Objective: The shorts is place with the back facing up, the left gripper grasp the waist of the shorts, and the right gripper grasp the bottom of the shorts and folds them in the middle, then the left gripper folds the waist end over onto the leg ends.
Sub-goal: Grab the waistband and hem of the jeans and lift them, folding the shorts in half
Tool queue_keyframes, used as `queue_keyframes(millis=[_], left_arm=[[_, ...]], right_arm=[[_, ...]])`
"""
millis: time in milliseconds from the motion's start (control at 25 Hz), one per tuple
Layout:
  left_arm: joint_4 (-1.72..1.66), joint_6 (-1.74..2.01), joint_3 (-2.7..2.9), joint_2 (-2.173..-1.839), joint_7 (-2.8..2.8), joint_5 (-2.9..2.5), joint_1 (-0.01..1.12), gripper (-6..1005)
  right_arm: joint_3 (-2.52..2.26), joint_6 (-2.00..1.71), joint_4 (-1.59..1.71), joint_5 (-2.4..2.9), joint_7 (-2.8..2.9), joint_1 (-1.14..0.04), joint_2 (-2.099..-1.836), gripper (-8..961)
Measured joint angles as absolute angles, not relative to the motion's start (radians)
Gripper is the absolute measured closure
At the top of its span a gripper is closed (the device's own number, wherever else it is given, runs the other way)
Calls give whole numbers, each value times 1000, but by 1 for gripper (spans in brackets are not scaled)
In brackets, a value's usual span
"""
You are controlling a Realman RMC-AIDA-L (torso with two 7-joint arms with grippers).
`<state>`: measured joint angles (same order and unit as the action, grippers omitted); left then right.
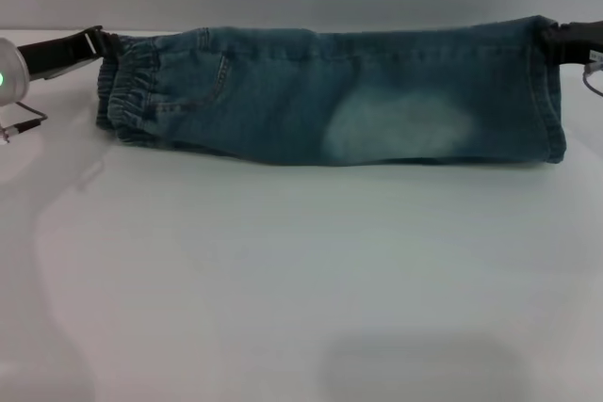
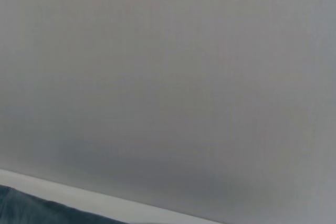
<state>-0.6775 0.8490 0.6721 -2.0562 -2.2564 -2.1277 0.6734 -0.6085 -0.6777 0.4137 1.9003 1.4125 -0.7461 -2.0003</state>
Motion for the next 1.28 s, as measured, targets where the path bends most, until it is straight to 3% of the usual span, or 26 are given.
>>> queue_keyframes(millis=[1280], left_arm=[[-659, 705, 784, -2058, -2233, -2078, 695, 911]], right_arm=[[-632, -597, 410, 1904, 1404, -788, -2007, 928]])
